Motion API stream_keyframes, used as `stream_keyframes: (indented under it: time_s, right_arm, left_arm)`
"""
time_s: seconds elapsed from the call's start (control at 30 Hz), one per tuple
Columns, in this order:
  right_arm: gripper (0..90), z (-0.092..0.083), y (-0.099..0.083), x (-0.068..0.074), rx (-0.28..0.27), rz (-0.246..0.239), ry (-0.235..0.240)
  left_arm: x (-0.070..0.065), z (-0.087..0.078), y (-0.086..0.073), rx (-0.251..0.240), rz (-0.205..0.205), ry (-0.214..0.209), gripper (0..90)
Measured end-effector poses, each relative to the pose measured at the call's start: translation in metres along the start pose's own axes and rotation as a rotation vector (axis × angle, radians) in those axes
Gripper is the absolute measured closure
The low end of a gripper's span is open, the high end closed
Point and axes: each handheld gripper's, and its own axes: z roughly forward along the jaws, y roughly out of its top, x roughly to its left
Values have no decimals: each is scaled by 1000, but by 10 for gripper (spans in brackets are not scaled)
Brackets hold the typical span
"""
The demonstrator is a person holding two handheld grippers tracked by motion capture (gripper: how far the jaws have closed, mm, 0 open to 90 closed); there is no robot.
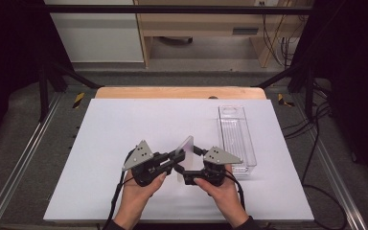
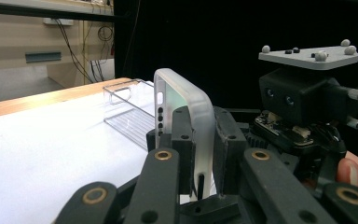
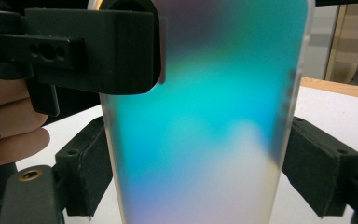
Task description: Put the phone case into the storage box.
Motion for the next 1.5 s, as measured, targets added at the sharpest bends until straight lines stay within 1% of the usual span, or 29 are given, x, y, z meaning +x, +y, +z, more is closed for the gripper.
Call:
stream_keyframes:
  time_s: [0.13, 0.27, 0.33, 0.47, 0.5, 0.53, 0.6, 0.73, 0.77, 0.83, 0.93, 1.0, 1.1, 1.17, 1.2, 1.23, 1.33, 1.43, 1.5]
  right_arm:
    - [174, 0, 0, 1, 0, -3, -2]
    - [174, 0, 0, 0, 2, -5, -8]
    - [174, 0, 0, 0, 4, -7, -12]
    - [174, -1, -1, -2, 7, -2, -19]
    - [174, -1, -1, -3, 8, 0, -21]
    - [174, -1, -2, -3, 10, -1, -24]
    - [174, -1, -2, -4, 12, 0, -29]
    - [174, -1, -3, -7, 19, 0, -39]
    - [174, -1, -3, -7, 19, 0, -41]
    - [174, -2, -4, -8, 20, 2, -47]
    - [174, -3, -3, -10, 18, 1, -58]
    - [174, -4, -3, -11, 12, 2, -69]
    - [174, -7, -1, -13, 6, -1, -87]
    - [174, -9, 0, -15, -2, -3, -100]
    - [174, -10, 0, -16, -5, -4, -108]
    - [174, -11, 1, -17, -10, -5, -120]
    - [174, -13, 2, -19, -15, -14, -144]
    - [174, -16, 4, -20, -17, -24, -170]
    - [174, -17, 5, -21, -21, -34, -187]
  left_arm:
    - [-1, 0, 0, 2, 6, 8, 801]
    - [-1, -1, 0, 0, -1, 13, 793]
    - [-2, -1, 1, -8, -5, 17, 779]
    - [-2, -3, 3, -19, 1, 40, 705]
    - [-2, -4, 3, -25, 1, 51, 676]
    - [-1, -4, 3, -28, -1, 54, 639]
    - [-1, -6, 4, -38, -2, 60, 600]
    - [0, -12, 8, -61, -4, 75, 538]
    - [1, -14, 9, -66, 2, 84, 523]
    - [3, -17, 10, -80, -1, 96, 486]
    - [6, -24, 13, -97, 5, 128, 410]
    - [9, -28, 13, -97, 14, 156, 343]
    - [14, -36, 12, -91, 52, 221, 255]
    - [17, -40, 10, -84, 66, 243, 208]
    - [20, -42, 8, -77, 72, 261, 182]
    - [22, -44, 6, -76, 71, 272, 146]
    - [29, -51, -1, -69, 77, 315, 106]
    - [36, -58, -11, -75, 83, 344, 82]
    - [43, -63, -18, -85, 79, 358, 70]
